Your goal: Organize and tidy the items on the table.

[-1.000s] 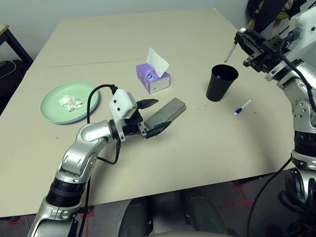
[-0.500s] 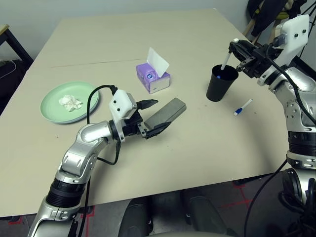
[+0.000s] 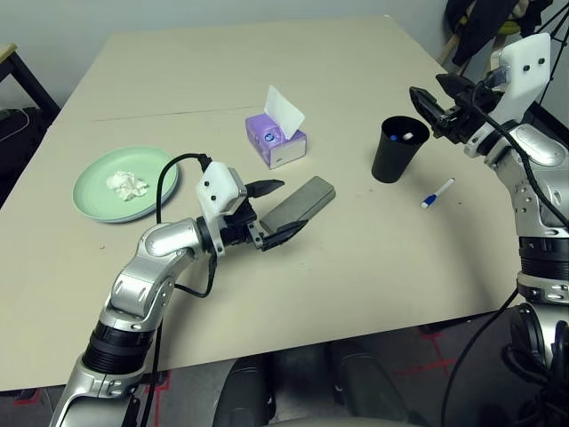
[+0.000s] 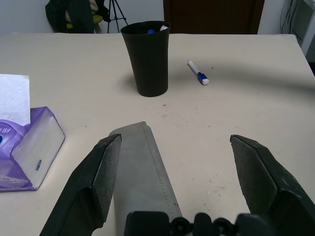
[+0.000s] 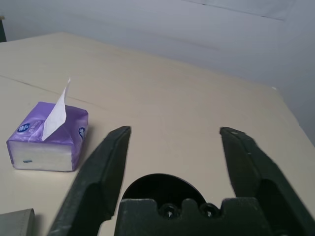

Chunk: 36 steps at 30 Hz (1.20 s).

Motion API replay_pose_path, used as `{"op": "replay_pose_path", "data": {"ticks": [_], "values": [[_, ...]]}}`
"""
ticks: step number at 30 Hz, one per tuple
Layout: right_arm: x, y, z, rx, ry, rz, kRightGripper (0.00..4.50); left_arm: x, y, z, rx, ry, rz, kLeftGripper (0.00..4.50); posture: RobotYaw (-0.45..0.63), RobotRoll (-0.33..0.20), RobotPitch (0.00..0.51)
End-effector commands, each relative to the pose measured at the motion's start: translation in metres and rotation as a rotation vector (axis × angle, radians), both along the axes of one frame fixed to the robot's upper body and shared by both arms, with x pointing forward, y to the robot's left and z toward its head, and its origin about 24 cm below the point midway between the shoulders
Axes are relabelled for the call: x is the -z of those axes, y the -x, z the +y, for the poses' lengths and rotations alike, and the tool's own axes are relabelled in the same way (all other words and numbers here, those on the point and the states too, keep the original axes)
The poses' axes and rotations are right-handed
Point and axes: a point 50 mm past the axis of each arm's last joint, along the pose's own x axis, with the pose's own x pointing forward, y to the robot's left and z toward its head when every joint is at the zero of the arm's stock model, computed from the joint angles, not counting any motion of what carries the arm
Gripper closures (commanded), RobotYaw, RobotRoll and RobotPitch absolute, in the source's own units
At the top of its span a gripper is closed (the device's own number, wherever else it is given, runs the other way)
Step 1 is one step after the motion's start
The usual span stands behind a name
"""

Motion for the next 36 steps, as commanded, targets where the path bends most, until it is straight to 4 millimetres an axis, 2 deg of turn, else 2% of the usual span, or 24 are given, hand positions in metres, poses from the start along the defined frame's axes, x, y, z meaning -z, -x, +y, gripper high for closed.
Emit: {"op": "replay_pose_path", "data": {"ticks": [1, 5, 10, 16, 24, 27, 31, 36], "values": [[0.003, 0.001, -0.001, 0.007, 0.017, 0.012, 0.02, 0.005, 0.001, 0.000, 0.006, -0.017, 0.015, 0.00, -0.07, 0.000, 0.129], [-0.006, 0.002, 0.001, -0.023, 0.032, -0.018, 0.02, 0.006, 0.001, -0.001, 0.008, -0.018, 0.014, 0.00, -0.07, 0.000, 0.122], [-0.030, 0.004, 0.009, -0.153, 0.076, -0.044, 0.02, 0.006, 0.000, 0.000, 0.007, -0.020, 0.011, 0.00, -0.07, 0.000, 0.116], [-0.039, 0.013, 0.009, -0.429, 0.257, 0.126, 0.02, 0.009, -0.001, 0.000, 0.007, -0.017, 0.009, 0.00, -0.06, 0.000, 0.111], [-0.019, 0.020, -0.011, -0.628, 0.557, 0.461, 0.02, 0.011, -0.002, 0.002, 0.000, -0.016, 0.002, 0.00, -0.05, 0.000, 0.107], [-0.005, 0.021, -0.021, -0.675, 0.707, 0.572, 0.02, 0.013, 0.000, 0.002, -0.002, -0.014, 0.003, 0.00, -0.04, 0.000, 0.107], [0.016, 0.009, -0.038, -0.631, 0.910, 0.673, 0.02, 0.014, 0.000, 0.002, -0.008, -0.011, 0.004, 0.00, -0.04, 0.000, 0.110], [0.029, -0.009, -0.041, -0.577, 1.089, 0.720, 0.02, 0.016, 0.000, 0.003, -0.016, -0.008, 0.005, 0.00, -0.04, 0.000, 0.110]]}}
